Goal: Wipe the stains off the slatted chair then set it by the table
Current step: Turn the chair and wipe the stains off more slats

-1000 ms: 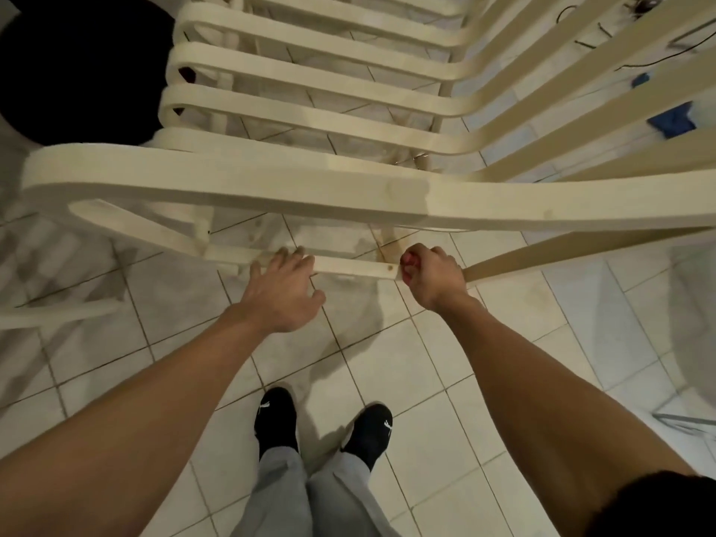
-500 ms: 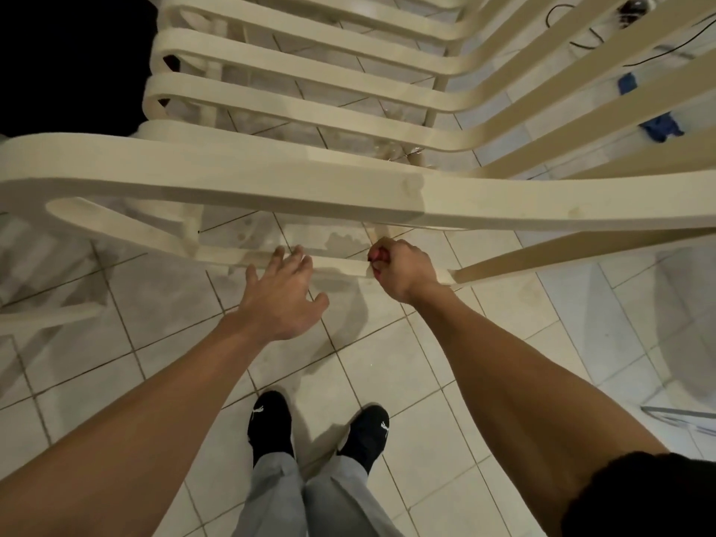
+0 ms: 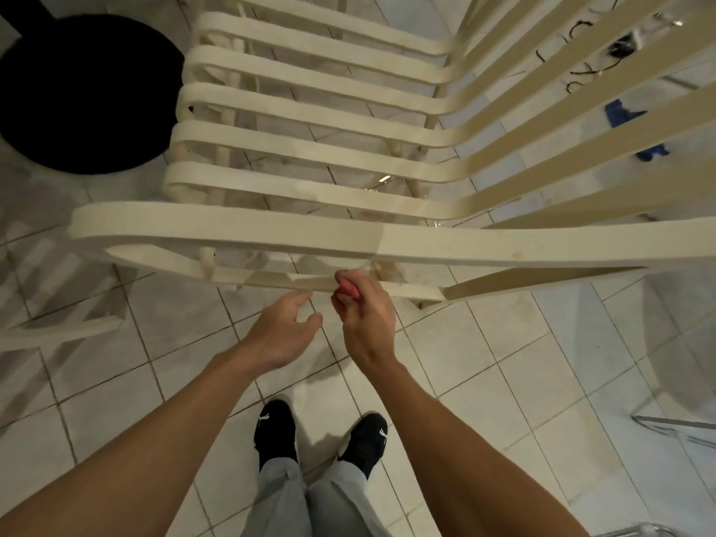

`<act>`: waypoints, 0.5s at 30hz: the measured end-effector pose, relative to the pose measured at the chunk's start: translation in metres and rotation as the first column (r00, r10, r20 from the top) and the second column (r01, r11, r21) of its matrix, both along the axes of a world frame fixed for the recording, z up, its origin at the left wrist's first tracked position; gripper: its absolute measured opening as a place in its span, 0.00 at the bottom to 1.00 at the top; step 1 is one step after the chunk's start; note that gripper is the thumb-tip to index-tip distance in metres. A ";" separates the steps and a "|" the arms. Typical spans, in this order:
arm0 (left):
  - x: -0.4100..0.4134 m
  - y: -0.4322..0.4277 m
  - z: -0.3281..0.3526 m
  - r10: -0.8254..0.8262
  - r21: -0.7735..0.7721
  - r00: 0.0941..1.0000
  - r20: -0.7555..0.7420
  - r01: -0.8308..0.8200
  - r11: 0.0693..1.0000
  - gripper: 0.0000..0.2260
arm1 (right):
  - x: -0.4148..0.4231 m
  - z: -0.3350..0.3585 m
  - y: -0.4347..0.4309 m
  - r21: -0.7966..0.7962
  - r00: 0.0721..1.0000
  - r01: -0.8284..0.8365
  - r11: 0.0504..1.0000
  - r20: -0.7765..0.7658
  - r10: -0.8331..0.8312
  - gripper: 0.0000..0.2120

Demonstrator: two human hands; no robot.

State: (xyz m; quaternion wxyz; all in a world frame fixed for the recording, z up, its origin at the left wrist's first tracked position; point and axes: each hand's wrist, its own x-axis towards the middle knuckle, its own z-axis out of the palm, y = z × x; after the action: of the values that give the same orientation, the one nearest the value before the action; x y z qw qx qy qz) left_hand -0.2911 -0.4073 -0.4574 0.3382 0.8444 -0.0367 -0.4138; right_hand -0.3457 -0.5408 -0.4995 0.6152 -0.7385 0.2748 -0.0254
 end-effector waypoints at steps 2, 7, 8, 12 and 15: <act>-0.001 0.003 0.015 0.023 0.032 0.997 -0.069 -0.021 0.999 0.23 | -0.008 0.016 -0.009 0.051 0.995 0.099 0.994 -0.029 -0.098 0.16; -0.013 0.014 0.075 0.039 -0.021 0.990 -0.136 -0.042 0.999 0.15 | -0.035 0.106 -0.018 0.216 0.967 0.248 0.944 -0.114 -0.228 0.15; -0.016 0.012 0.093 0.043 -0.040 0.989 -0.140 -0.049 0.998 0.14 | -0.040 0.130 -0.019 0.210 0.969 0.236 0.949 -0.126 -0.213 0.15; -0.021 0.000 0.185 0.086 -0.173 0.981 -0.177 -0.117 0.978 0.13 | -0.045 0.239 -0.020 0.158 0.983 0.163 0.974 -0.107 -0.147 0.13; -0.021 -0.009 0.260 0.109 -0.264 0.957 -0.269 -0.183 0.947 0.15 | -0.041 0.315 -0.018 0.138 0.990 0.140 0.981 -0.042 -0.136 0.11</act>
State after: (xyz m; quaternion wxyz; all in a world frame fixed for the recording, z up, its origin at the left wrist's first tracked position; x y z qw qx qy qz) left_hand -0.3120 -0.4161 -0.1978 0.4886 0.7278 0.0100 -0.4811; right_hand -0.3870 -0.5588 -0.1842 0.6578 -0.6729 0.3364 -0.0365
